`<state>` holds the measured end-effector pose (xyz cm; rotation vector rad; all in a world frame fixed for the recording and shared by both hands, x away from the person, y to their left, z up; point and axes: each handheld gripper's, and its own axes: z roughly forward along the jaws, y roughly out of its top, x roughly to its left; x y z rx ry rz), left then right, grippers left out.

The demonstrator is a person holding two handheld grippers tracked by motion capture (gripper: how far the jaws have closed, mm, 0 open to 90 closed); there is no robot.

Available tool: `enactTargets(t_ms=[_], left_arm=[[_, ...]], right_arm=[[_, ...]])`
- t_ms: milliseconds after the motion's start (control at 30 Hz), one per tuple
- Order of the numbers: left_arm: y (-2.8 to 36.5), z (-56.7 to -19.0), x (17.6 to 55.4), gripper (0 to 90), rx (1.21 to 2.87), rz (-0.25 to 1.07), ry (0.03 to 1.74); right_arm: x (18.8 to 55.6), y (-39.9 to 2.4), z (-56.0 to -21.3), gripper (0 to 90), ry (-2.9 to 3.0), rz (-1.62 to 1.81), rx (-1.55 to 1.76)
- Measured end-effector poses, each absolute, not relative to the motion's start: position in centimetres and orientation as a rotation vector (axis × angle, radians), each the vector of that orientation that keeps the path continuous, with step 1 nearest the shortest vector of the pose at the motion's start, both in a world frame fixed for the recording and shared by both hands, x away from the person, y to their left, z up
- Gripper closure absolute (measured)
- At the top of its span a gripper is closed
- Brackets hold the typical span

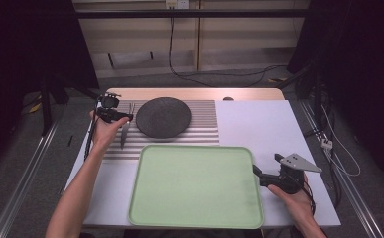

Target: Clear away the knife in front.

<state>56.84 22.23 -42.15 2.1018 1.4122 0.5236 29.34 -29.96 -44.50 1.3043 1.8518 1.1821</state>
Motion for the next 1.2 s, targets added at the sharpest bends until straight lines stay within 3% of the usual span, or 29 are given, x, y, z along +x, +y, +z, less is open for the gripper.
enactTargets(t_ms=[333, 433, 567, 700, 833, 1200], left_arm=[[22.1, -43.3, 58.9, 54.0, 2.072, 0.473, 1.458], [21.7, -43.6, 59.3, 56.5, 2.095, 0.463, 1.457], [21.4, -44.1, 59.8, 68.0, 2.117, 0.451, 1.465], [21.0, -44.4, 59.8, 73.6, 2.134, 0.452, 1.468], [20.5, -44.4, 59.8, 76.4, 2.160, 0.479, 1.469], [20.4, -43.9, 60.6, 79.5, 2.194, 0.403, 1.523]], right_arm=[[29.5, -30.3, -44.7, 9.9, 1.860, 1.207, 1.322], [29.5, -30.3, -44.7, 9.9, 1.861, 1.202, 1.323], [29.6, -30.3, -44.7, 9.9, 1.861, 1.196, 1.323], [29.6, -30.3, -44.7, 9.9, 1.867, 1.195, 1.324], [29.6, -30.2, -44.8, 9.9, 1.869, 1.192, 1.323], [29.6, -30.1, -44.8, 10.2, 1.871, 1.189, 1.318]])
